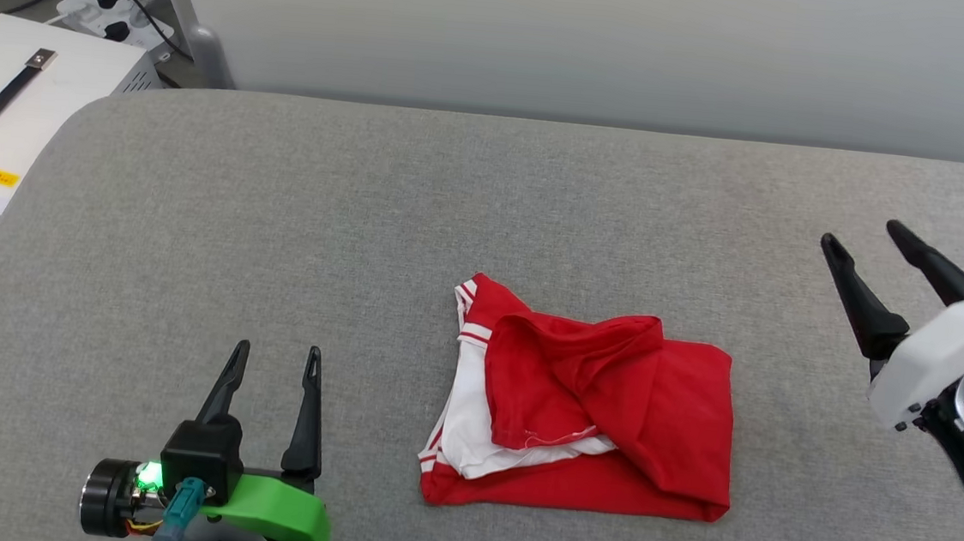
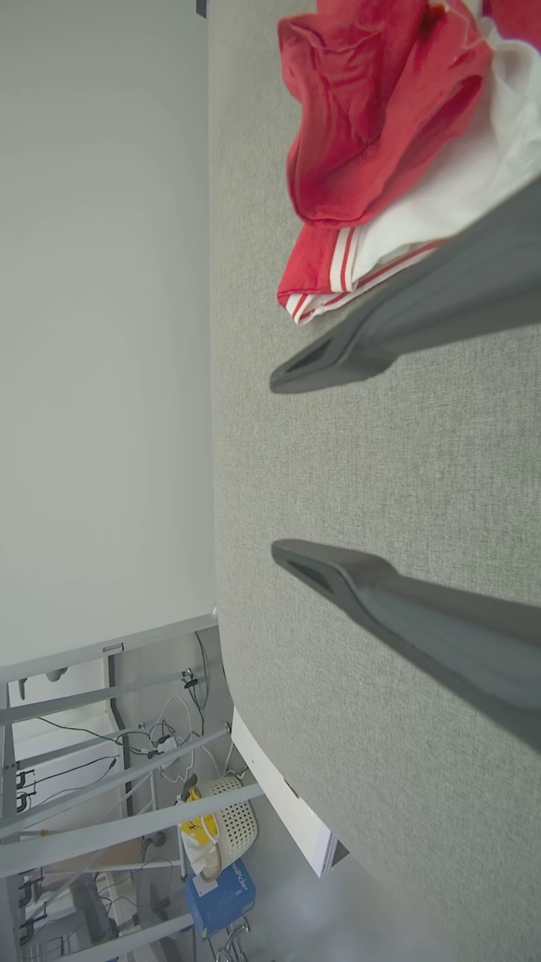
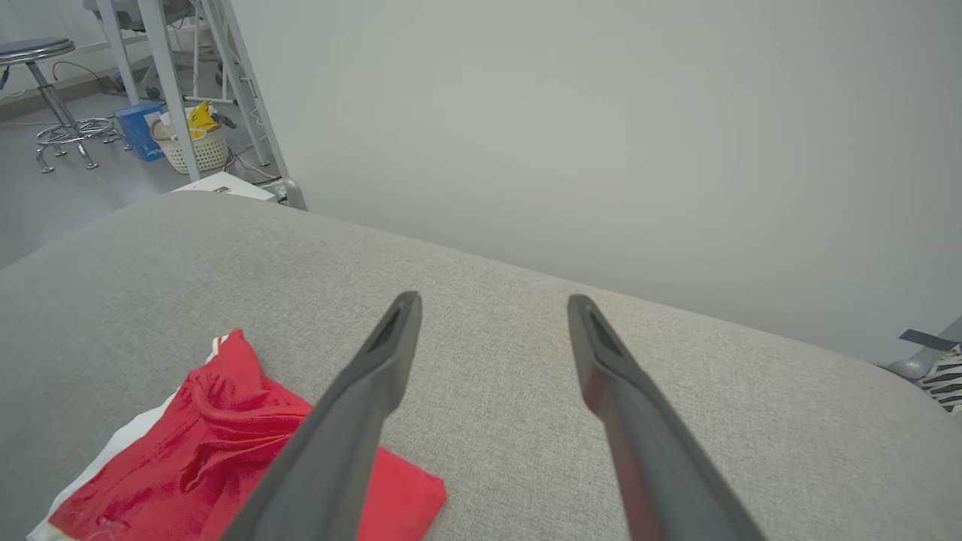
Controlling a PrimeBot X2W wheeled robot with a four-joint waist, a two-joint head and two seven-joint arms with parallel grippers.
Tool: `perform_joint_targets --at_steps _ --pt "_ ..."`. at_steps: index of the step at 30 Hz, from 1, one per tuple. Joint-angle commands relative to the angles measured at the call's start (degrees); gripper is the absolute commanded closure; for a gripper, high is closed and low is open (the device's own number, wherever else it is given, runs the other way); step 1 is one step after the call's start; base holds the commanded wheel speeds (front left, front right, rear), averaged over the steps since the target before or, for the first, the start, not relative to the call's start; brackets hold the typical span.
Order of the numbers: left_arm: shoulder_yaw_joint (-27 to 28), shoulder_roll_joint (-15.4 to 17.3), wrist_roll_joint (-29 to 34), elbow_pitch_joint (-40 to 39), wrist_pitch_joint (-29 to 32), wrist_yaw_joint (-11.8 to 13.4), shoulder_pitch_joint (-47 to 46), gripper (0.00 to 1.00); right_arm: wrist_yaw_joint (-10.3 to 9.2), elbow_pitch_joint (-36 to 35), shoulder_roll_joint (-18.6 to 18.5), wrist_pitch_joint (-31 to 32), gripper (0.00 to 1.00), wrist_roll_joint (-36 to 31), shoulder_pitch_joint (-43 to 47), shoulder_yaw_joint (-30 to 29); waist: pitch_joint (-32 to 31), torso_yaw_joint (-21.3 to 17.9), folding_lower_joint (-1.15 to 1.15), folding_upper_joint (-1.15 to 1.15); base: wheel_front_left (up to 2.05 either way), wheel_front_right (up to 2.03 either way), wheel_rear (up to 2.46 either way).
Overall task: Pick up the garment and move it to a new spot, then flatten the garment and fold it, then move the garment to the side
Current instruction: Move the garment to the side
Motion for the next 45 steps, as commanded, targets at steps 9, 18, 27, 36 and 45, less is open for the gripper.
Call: perform_joint_targets --at_steps 9,18,27,36,45 --pt "-0.6 -0.3 -0.3 -0.5 -0.3 0.3 -1.8 0.00 -0.05 5.9 -3.9 26.7 0.00 17.2 -3.6 5.8 2.7 1.9 0.00 0.00 0.00 0.00 0.00" --pt "-1.7 -0.3 -1.1 -0.8 -0.3 0.9 -4.2 0.00 -0.05 11.6 -2.1 31.9 0.00 21.3 -3.2 9.8 6.4 4.6 0.00 0.00 0.00 0.00 0.00" --pt "-2.9 -0.3 -1.0 -0.5 -0.3 1.4 -6.0 0.00 -0.05 18.0 0.7 29.3 0.00 22.7 -2.2 15.5 8.9 6.9 0.00 0.00 0.00 0.00 0.00" --pt "-2.2 -0.3 -1.2 -0.3 -0.3 2.2 -5.3 0.00 -0.05 16.0 -3.3 20.0 1.00 20.4 -4.7 21.3 7.6 5.8 0.00 0.00 0.00 0.00 0.00" --pt "-1.8 -0.3 -1.1 -0.3 -0.3 2.3 -3.8 0.00 -0.05 11.7 -8.0 10.5 1.00 15.4 -11.2 25.3 4.5 1.5 0.00 0.00 0.00 0.00 0.00"
